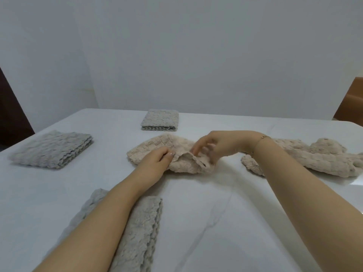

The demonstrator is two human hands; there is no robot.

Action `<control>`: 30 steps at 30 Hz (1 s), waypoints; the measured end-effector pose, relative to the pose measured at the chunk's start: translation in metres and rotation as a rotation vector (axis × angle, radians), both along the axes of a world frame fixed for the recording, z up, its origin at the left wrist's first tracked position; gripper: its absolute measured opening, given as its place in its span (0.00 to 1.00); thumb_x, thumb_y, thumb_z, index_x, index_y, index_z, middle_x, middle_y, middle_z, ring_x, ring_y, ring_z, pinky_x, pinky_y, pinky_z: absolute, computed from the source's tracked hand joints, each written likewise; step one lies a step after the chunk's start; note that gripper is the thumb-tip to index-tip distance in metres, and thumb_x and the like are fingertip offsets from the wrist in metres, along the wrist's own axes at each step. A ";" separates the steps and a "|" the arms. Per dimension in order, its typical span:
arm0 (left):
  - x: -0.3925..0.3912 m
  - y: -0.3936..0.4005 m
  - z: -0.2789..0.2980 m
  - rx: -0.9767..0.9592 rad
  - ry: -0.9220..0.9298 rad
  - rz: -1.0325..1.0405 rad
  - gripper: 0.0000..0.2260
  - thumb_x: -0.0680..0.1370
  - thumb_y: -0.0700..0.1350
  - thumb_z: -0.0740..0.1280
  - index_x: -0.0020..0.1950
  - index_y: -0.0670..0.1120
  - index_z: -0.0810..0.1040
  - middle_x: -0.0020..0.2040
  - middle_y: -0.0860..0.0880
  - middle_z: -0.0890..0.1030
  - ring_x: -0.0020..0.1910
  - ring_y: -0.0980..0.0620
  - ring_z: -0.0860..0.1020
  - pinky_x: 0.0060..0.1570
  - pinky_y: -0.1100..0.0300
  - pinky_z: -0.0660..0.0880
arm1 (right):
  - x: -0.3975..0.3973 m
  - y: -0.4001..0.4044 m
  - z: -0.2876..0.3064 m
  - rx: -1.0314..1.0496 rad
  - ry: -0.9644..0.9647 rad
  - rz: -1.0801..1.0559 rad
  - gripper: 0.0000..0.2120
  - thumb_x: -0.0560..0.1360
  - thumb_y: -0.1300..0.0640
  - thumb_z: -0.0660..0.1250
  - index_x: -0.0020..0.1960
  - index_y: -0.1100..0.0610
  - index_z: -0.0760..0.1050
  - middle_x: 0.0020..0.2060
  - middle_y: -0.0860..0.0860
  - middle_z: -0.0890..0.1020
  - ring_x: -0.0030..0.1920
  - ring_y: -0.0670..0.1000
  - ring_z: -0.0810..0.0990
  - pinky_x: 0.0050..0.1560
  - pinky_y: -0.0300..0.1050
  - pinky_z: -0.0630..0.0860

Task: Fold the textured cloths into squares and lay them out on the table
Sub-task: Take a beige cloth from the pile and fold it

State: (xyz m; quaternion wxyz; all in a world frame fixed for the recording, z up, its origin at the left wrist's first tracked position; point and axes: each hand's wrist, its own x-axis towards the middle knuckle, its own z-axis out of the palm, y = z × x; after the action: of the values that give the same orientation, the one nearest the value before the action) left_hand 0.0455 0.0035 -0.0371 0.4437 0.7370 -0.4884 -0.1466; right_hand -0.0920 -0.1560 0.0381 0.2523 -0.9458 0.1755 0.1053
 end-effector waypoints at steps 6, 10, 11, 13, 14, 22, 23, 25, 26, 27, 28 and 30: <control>0.005 0.011 0.014 0.004 0.538 -0.107 0.12 0.77 0.54 0.66 0.47 0.45 0.72 0.27 0.55 0.71 0.26 0.56 0.63 0.22 0.64 0.57 | 0.008 0.001 0.004 -0.006 0.000 -0.070 0.08 0.68 0.60 0.73 0.36 0.49 0.78 0.29 0.41 0.79 0.29 0.37 0.76 0.46 0.37 0.71; 0.014 0.016 0.018 -0.065 0.685 -0.078 0.16 0.74 0.40 0.71 0.60 0.42 0.74 0.36 0.47 0.82 0.31 0.55 0.76 0.26 0.67 0.69 | 0.004 -0.004 0.004 0.072 -0.063 -0.071 0.04 0.72 0.57 0.69 0.38 0.55 0.79 0.28 0.44 0.79 0.30 0.39 0.75 0.51 0.40 0.69; 0.019 0.017 0.018 -0.074 0.698 -0.056 0.18 0.74 0.42 0.72 0.61 0.42 0.74 0.43 0.41 0.82 0.37 0.51 0.78 0.32 0.65 0.72 | 0.002 -0.007 0.003 0.107 -0.128 -0.082 0.05 0.73 0.56 0.68 0.41 0.58 0.79 0.31 0.46 0.79 0.32 0.40 0.75 0.53 0.41 0.70; 0.025 0.021 0.020 -0.072 0.721 -0.040 0.20 0.74 0.47 0.71 0.64 0.42 0.74 0.53 0.35 0.79 0.46 0.45 0.76 0.41 0.58 0.72 | -0.003 -0.012 0.005 0.176 -0.296 -0.121 0.10 0.74 0.53 0.66 0.45 0.61 0.77 0.34 0.46 0.79 0.38 0.42 0.76 0.57 0.44 0.70; 0.029 0.023 0.021 -0.088 0.747 -0.040 0.20 0.76 0.47 0.68 0.65 0.42 0.73 0.53 0.37 0.79 0.47 0.44 0.76 0.42 0.58 0.74 | -0.005 -0.014 0.006 0.207 -0.380 -0.139 0.10 0.75 0.53 0.65 0.45 0.62 0.76 0.35 0.44 0.79 0.39 0.42 0.76 0.57 0.45 0.70; 0.046 0.045 0.032 -0.191 0.848 -0.014 0.17 0.71 0.44 0.66 0.59 0.41 0.78 0.52 0.44 0.82 0.46 0.50 0.82 0.45 0.61 0.79 | -0.013 -0.016 0.014 0.556 -0.715 -0.158 0.10 0.67 0.59 0.75 0.46 0.57 0.77 0.38 0.51 0.82 0.39 0.48 0.81 0.42 0.36 0.77; 0.047 0.047 0.034 -0.191 0.821 0.013 0.18 0.71 0.45 0.67 0.59 0.40 0.78 0.52 0.44 0.83 0.46 0.50 0.82 0.44 0.61 0.79 | -0.014 -0.017 0.015 0.562 -0.735 -0.168 0.14 0.65 0.57 0.75 0.49 0.57 0.79 0.41 0.53 0.83 0.43 0.50 0.83 0.46 0.38 0.78; 0.050 0.050 0.036 -0.224 0.765 0.078 0.16 0.71 0.45 0.68 0.56 0.40 0.79 0.47 0.46 0.84 0.42 0.51 0.82 0.40 0.63 0.80 | -0.014 -0.019 0.016 0.551 -0.763 -0.204 0.20 0.63 0.55 0.76 0.54 0.56 0.80 0.46 0.56 0.85 0.48 0.53 0.84 0.54 0.44 0.78; 0.051 0.051 0.037 -0.257 0.740 0.109 0.11 0.73 0.44 0.68 0.53 0.41 0.79 0.41 0.48 0.84 0.37 0.53 0.82 0.35 0.65 0.79 | -0.014 -0.020 0.016 0.543 -0.778 -0.226 0.21 0.63 0.55 0.76 0.55 0.56 0.81 0.47 0.57 0.85 0.49 0.53 0.84 0.56 0.46 0.78; 0.051 0.051 0.038 -0.291 0.718 0.141 0.06 0.75 0.42 0.67 0.49 0.41 0.79 0.35 0.50 0.84 0.31 0.56 0.81 0.29 0.68 0.77 | -0.014 -0.021 0.017 0.536 -0.790 -0.246 0.21 0.62 0.55 0.77 0.54 0.57 0.81 0.47 0.58 0.85 0.49 0.53 0.84 0.58 0.48 0.77; 0.051 0.052 0.038 -0.316 0.687 0.171 0.02 0.76 0.40 0.66 0.46 0.42 0.78 0.30 0.52 0.82 0.26 0.58 0.79 0.25 0.69 0.74 | -0.014 -0.021 0.017 0.523 -0.797 -0.265 0.23 0.61 0.54 0.78 0.54 0.59 0.81 0.47 0.59 0.85 0.50 0.54 0.84 0.59 0.50 0.77; 0.051 0.053 0.039 -0.334 0.650 0.206 0.02 0.76 0.39 0.66 0.45 0.43 0.77 0.28 0.52 0.81 0.24 0.59 0.79 0.24 0.70 0.73 | -0.014 -0.022 0.017 0.487 -0.808 -0.307 0.29 0.58 0.50 0.80 0.53 0.64 0.80 0.49 0.66 0.82 0.50 0.59 0.83 0.61 0.57 0.75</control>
State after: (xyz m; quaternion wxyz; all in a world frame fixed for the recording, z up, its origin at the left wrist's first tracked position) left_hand 0.0968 0.0570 0.0021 0.7019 0.6148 -0.2627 -0.2456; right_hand -0.1057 -0.1778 0.0546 0.5264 -0.7877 0.1713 -0.2703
